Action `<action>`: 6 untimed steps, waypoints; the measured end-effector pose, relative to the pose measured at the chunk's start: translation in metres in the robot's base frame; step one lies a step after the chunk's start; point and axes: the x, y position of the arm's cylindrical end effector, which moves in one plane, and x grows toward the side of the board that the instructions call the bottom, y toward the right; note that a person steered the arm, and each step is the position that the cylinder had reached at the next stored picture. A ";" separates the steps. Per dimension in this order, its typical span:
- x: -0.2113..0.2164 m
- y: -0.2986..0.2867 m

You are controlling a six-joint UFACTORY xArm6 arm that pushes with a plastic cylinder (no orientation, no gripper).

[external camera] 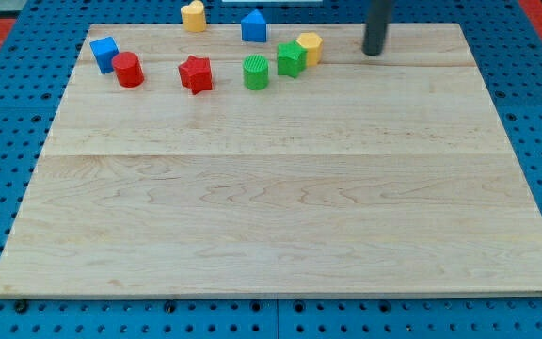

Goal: Move the red circle to the right of the blue cube

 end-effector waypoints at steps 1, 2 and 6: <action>0.066 -0.041; 0.086 -0.132; 0.090 -0.346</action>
